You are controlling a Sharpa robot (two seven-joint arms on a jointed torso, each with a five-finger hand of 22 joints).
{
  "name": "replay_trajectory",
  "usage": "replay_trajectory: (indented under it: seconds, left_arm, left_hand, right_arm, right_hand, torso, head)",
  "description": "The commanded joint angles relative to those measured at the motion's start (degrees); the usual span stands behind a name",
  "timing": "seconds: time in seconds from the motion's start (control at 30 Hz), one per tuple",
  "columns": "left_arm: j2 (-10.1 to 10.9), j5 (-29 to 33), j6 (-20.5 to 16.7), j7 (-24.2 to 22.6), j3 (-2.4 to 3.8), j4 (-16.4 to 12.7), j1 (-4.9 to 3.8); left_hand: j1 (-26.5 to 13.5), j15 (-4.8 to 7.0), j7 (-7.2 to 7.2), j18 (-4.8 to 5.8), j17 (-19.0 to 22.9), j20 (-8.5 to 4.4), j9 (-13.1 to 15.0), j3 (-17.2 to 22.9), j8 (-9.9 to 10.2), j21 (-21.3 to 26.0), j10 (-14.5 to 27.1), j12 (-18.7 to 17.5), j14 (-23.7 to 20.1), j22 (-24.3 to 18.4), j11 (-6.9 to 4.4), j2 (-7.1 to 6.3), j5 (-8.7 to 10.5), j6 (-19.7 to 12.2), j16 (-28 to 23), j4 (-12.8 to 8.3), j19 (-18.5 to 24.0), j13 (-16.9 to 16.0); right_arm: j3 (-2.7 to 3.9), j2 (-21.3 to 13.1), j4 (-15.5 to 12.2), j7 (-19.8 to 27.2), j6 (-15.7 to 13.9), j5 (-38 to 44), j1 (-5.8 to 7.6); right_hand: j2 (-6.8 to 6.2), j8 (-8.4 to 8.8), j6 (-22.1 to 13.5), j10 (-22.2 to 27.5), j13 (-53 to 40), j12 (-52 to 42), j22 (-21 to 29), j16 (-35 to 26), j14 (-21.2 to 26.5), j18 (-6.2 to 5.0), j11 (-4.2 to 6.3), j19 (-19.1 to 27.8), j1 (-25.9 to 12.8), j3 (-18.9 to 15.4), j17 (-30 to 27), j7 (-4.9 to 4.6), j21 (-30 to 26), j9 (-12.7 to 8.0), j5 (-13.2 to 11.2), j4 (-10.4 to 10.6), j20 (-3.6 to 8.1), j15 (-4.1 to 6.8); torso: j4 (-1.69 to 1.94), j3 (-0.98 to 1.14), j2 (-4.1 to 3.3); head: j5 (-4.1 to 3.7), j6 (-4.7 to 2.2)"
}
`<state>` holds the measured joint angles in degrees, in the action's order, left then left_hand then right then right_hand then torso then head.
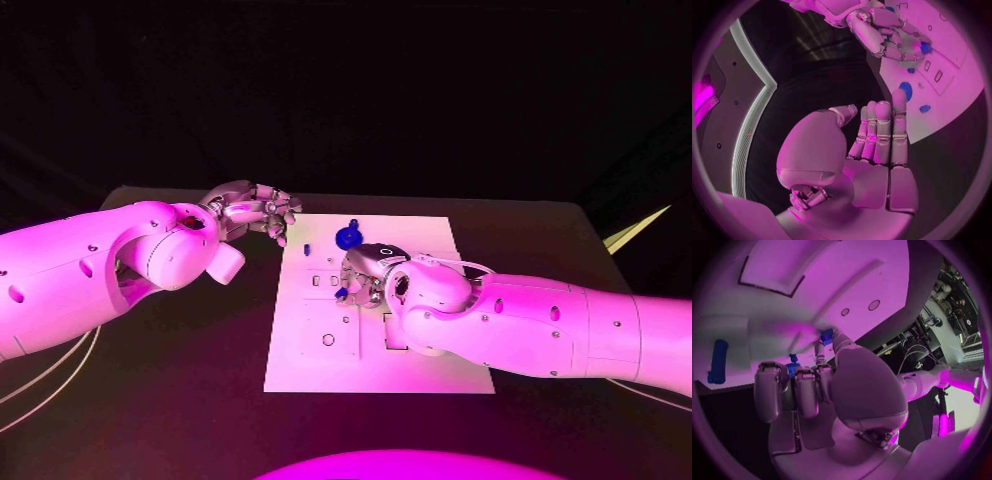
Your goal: Assemble the parts on the task board
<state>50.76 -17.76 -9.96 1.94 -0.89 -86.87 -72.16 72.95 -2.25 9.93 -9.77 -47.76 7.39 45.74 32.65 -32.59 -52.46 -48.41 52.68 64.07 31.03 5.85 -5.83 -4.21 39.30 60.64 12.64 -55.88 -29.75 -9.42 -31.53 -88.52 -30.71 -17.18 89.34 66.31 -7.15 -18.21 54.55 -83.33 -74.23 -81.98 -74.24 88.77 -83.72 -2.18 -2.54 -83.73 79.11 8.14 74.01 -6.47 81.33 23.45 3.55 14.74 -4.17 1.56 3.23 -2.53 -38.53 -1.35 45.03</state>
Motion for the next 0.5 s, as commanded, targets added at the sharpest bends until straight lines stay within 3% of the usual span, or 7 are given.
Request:
replay_trajectory:
  seconds: [0.03, 0.37, 0.5]
  left_arm:
    - [-0.1, 0.1, 0.0, 0.0, 0.02, -0.1, -0.02]
    - [0.0, 0.1, 0.1, 0.1, -0.02, 0.0, -0.02]
    - [0.0, 0.1, 0.1, 0.1, -0.05, 0.1, -0.02]
  left_hand:
    - [0.2, 0.12, 0.46, -0.72, 0.5, 0.29, -0.6, 0.8, 0.6, 0.6, 0.6, -0.6, -0.1, -0.6, 0.15, -0.13, -0.98, -0.8, -0.9, -0.4, -0.3, 0.7]
    - [0.2, 0.1, 0.46, -0.73, 0.7, 0.32, -0.6, 0.8, 0.6, 0.7, 0.6, -0.5, -0.2, -0.7, 0.16, -0.04, -0.98, -0.8, -0.9, -0.5, -0.3, 0.8]
    - [0.2, 0.1, 0.46, -0.73, 0.7, 0.32, -0.6, 0.8, 0.6, 0.7, 0.6, -0.5, -0.2, -0.7, 0.16, -0.04, -0.98, -0.8, -0.9, -0.5, -0.3, 0.8]
  right_arm:
    - [-0.11, 0.0, 0.1, 0.2, -0.1, 0.2, -0.22]
    - [-0.13, -0.1, 0.1, 0.9, -2.0, 0.6, -0.29]
    - [-0.13, -0.3, 0.1, 1.1, -2.4, 0.7, -0.3]
  right_hand:
    - [0.45, -1.12, 0.9, -1.2, -9.2, -1.4, -11.8, 0.8, -6.1, 0.5, 0.86, -3.5, 2.0, 3.5, 15.2, 0.28, 1.2, -0.2, 1.0, -0.4, 0.34, 0.67]
    - [-0.21, -1.42, 1.5, -1.4, -9.5, -1.5, -12.3, 0.9, -6.2, 0.64, 1.04, -3.7, 3.5, 10.8, 15.5, 0.41, 1.8, -0.6, 0.9, -3.0, 0.55, 0.82]
    - [-1.21, -1.06, 0.9, -1.4, -9.5, -1.4, -12.4, 1.0, -6.2, 0.67, 0.73, -3.8, 2.5, 14.7, 15.5, 0.02, 1.9, -1.0, 0.8, -4.5, 0.39, 0.6]
  torso:
    - [-0.04, 0.03, 0.02]
    - [-0.04, 0.04, 0.03]
    - [-0.01, 0.03, 0.0]
  head:
    - [0.04, 0.1]
    - [-0.03, 0.07]
    - [-0.05, 0.06]
